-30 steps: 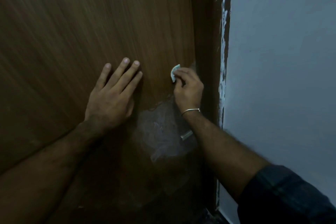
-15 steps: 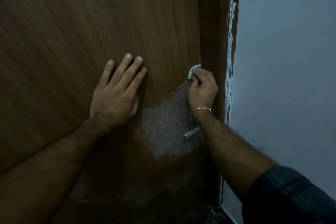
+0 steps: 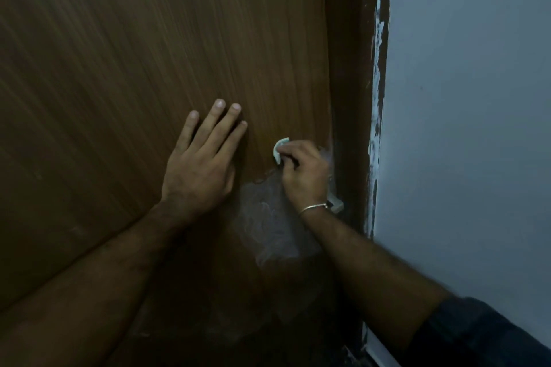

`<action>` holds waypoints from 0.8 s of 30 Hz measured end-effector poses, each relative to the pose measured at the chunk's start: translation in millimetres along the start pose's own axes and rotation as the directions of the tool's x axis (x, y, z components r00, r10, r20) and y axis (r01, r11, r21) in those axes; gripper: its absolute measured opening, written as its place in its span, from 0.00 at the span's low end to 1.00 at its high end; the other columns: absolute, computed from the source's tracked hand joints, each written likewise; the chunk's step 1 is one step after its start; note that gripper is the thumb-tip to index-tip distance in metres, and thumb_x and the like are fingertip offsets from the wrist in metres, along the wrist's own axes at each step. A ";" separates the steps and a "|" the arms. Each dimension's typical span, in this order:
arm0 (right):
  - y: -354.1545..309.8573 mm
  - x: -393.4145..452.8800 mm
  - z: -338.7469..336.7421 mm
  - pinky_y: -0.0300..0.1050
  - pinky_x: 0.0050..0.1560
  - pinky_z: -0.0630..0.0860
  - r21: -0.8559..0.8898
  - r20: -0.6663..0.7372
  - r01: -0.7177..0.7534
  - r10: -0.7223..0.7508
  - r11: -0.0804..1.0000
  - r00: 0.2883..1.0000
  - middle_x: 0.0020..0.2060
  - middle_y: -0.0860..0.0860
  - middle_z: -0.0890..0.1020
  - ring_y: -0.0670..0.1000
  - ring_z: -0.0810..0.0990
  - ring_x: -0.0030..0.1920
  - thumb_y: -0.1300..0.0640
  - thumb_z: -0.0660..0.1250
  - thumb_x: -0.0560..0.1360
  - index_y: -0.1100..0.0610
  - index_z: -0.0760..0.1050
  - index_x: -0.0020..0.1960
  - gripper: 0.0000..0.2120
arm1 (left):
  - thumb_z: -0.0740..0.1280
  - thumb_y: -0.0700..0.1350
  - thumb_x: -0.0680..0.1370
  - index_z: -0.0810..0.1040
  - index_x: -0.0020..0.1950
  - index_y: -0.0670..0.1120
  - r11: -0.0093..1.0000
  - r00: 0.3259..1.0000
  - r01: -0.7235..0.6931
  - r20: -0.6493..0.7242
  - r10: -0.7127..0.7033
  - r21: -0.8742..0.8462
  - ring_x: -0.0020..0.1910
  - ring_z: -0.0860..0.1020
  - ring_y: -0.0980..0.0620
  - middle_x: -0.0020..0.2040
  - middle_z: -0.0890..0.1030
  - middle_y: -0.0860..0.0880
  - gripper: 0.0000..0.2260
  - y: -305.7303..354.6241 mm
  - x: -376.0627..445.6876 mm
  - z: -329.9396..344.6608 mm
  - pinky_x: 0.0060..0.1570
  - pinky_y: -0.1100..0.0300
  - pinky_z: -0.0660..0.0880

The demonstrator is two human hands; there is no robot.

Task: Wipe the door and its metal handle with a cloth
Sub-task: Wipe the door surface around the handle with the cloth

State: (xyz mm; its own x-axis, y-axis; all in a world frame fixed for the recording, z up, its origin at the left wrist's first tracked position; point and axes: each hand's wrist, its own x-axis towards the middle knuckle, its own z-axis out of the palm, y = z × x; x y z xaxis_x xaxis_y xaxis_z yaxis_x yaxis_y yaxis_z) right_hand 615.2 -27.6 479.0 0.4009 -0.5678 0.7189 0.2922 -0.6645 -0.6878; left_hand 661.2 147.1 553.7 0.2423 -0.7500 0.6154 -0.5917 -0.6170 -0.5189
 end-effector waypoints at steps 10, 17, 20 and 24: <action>-55.3 -19.2 4.8 0.42 0.58 0.77 0.453 0.376 -0.628 0.503 0.632 0.778 0.52 0.62 0.83 0.55 0.82 0.52 0.71 0.69 0.73 0.68 0.80 0.55 0.11 | 0.63 0.31 0.74 0.74 0.70 0.39 0.764 0.963 0.254 0.082 -0.256 -0.593 0.75 0.67 0.45 0.71 0.74 0.42 0.24 21.6 -25.3 -15.9 0.75 0.47 0.61; -60.1 -42.1 -45.0 0.52 0.55 0.81 0.565 0.766 -0.820 0.430 -0.093 0.478 0.59 0.64 0.78 0.58 0.81 0.55 0.70 0.62 0.76 0.67 0.69 0.68 0.20 | 0.70 0.43 0.78 0.76 0.67 0.51 -0.275 0.595 0.612 0.660 -0.458 -0.742 0.53 0.83 0.55 0.57 0.82 0.53 0.17 45.0 -34.8 -39.8 0.51 0.62 0.80; -65.2 -54.3 -61.1 0.48 0.48 0.83 0.524 0.792 -0.850 0.397 -0.052 0.464 0.60 0.64 0.79 0.57 0.82 0.55 0.67 0.65 0.72 0.66 0.71 0.66 0.22 | 0.72 0.41 0.76 0.77 0.64 0.48 -0.596 0.544 0.546 0.790 -0.283 -0.589 0.48 0.86 0.53 0.50 0.87 0.48 0.17 50.2 -48.0 -44.7 0.44 0.59 0.82; -70.2 -66.9 -73.1 0.46 0.46 0.83 0.508 0.768 -0.858 0.410 0.075 0.491 0.57 0.63 0.79 0.57 0.82 0.53 0.67 0.65 0.72 0.63 0.71 0.63 0.19 | 0.73 0.36 0.74 0.79 0.60 0.45 -0.703 0.561 0.544 0.822 -0.101 -0.457 0.47 0.86 0.51 0.50 0.87 0.46 0.16 55.7 -57.8 -48.4 0.43 0.59 0.82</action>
State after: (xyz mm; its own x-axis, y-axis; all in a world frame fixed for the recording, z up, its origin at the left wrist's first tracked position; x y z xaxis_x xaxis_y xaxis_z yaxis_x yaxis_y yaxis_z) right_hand 504.4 21.5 486.5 0.9840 -0.1783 -0.0065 0.1191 0.6839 -0.7197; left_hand 577.0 167.6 517.9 0.8273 -0.5544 -0.0906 0.1965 0.1346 0.9712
